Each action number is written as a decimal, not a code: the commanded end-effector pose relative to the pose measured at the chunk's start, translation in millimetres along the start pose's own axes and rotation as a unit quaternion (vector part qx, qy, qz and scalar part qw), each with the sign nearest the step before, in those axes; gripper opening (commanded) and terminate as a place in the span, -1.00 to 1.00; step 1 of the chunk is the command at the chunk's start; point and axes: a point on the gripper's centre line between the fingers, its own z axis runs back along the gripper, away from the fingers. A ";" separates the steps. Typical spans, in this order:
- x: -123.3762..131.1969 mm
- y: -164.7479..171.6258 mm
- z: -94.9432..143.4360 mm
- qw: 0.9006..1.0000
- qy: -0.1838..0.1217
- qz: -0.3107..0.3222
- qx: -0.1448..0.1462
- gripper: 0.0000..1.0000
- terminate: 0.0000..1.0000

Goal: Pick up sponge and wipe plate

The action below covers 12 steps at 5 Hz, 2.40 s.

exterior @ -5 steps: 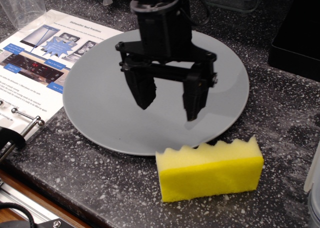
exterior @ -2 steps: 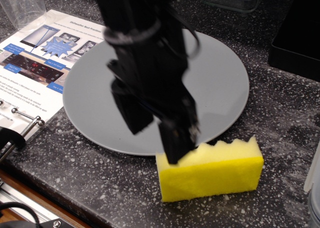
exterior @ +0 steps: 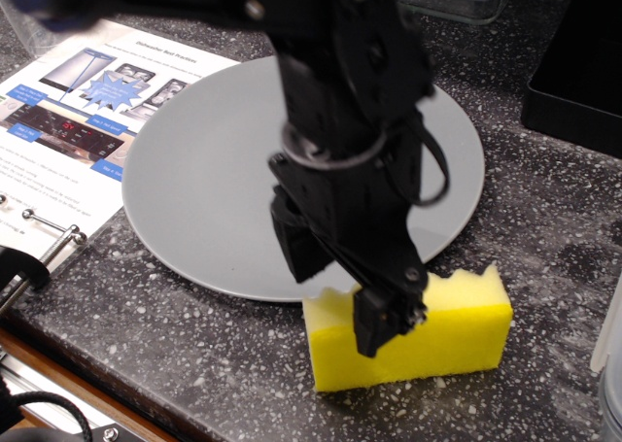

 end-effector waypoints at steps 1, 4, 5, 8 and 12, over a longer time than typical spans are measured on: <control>7.2 -1.9 -16.3 1.000 0.001 -0.025 0.004 1.00 -1.00; 24.0 16.6 10.0 0.997 -0.035 0.054 -0.030 -1.00 -1.00; 48.4 42.6 20.7 0.990 -0.036 0.127 -0.057 -1.00 -1.00; 43.1 93.0 -25.5 0.982 -0.006 0.189 0.010 -1.00 -1.00; 37.3 211.4 -17.2 0.959 -0.001 0.272 0.080 -1.00 -1.00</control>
